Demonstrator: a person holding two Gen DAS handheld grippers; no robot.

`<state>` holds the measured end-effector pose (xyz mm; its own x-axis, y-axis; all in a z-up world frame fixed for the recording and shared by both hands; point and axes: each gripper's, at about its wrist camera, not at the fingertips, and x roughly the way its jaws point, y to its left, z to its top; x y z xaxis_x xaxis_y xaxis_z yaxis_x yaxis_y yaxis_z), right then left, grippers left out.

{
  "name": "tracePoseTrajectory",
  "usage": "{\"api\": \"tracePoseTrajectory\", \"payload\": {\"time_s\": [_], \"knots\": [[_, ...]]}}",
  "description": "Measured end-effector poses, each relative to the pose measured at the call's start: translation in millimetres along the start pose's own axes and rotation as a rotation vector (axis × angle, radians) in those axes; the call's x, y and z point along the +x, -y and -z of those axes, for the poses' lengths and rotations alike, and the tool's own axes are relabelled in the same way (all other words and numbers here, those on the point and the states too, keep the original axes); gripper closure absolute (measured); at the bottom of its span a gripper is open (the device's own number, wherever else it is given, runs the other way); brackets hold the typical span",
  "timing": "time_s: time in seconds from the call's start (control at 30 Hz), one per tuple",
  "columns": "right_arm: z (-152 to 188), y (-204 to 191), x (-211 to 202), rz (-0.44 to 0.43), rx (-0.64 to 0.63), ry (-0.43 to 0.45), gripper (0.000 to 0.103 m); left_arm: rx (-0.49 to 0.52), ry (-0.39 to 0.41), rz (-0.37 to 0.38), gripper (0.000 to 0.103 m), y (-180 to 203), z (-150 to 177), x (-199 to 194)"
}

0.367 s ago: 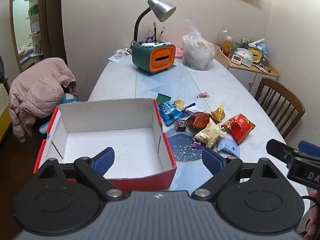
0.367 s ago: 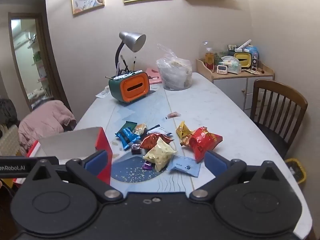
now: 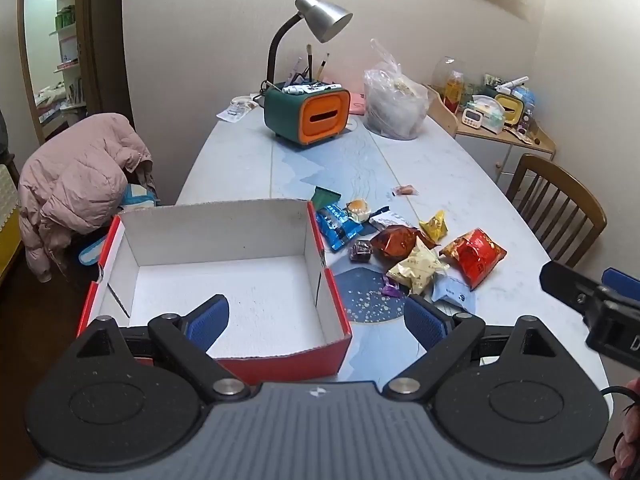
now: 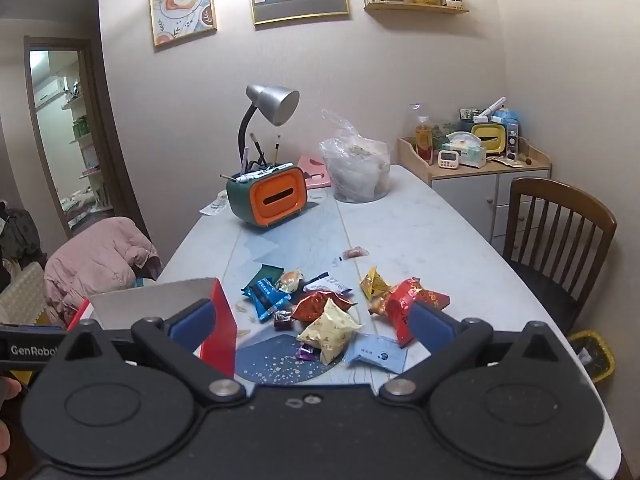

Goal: Organize snacks
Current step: 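Move both tools toward the snack pile beside the open box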

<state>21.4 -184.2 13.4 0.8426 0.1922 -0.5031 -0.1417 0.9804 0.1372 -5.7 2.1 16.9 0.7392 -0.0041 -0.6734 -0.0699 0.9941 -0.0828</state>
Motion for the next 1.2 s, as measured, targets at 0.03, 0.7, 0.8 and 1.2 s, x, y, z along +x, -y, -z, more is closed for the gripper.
{"api": "tracePoseTrajectory", "payload": {"time_s": [0.03,0.7,0.8,1.2], "knots": [[2,3,-4,0.001,-0.007,-0.002,0.000,-0.002,0.001,-0.002,0.008,0,0,-1],[6,8,-16,-0.059,0.011,-0.015,0.000,0.011,0.068,0.025,0.008,-1,-4,-19],[5,7,-16,-0.055,0.009,-0.011,0.000,0.013,0.070,0.031,0.008,0,-4,-19],[4,1,-14,-0.055,-0.013,-0.003,0.000,0.024,0.069,0.051,0.008,1,-5,-14]]}}
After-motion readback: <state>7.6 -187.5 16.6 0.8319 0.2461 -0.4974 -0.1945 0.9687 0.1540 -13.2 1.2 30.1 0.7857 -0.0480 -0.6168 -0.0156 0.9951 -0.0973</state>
